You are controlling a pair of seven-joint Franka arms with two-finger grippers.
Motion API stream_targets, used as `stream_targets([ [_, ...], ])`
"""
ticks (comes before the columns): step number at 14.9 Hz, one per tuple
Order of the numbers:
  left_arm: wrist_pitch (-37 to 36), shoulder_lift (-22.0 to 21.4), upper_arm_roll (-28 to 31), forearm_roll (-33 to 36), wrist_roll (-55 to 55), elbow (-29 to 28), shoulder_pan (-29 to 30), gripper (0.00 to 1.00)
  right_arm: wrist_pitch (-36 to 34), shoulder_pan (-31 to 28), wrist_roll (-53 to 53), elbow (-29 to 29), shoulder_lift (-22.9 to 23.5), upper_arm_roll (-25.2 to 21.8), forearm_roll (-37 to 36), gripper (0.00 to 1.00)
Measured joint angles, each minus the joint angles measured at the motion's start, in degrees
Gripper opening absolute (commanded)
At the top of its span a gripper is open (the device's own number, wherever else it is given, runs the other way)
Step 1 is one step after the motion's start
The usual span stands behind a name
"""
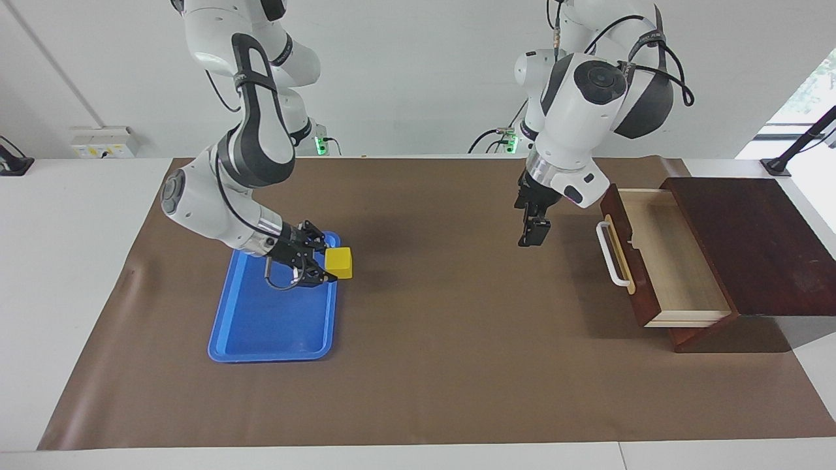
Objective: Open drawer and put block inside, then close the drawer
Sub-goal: 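Carry the yellow block toward the left gripper with the right gripper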
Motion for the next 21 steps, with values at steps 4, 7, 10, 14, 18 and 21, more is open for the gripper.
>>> stream_targets([
  [4,0.7,1.1,-4.9,3.7,-6.4,0.1,-0.1,1.0,6.1,5.1,3.8,0.0,0.0,0.0,3.1,0.0],
  [7,0.5,3.8,-6.5,4.6,-9.4,2.6,-0.4,1.0,10.2,8.5,4.3,-0.1,0.1,0.0,5.2,0.0],
  [10,-0.3,7.7,-7.4,6.0,-9.6,6.7,-0.5,1.0,12.7,12.1,4.4,-0.3,0.4,0.0,5.5,0.0],
  [14,-2.2,10.4,-8.3,7.1,-10.3,10.9,-2.3,1.0,12.7,15.4,4.4,-0.8,0.4,0.0,5.5,0.0],
  [18,-3.0,13.4,-9.3,9.9,-11.7,13.8,-3.6,1.0,12.7,17.0,4.4,-1.4,0.6,0.0,5.5,0.0],
  [21,-3.1,14.6,-10.9,13.1,-17.3,14.0,-3.7,1.0,12.7,17.5,4.4,-1.8,0.7,0.0,5.5,0.0],
])
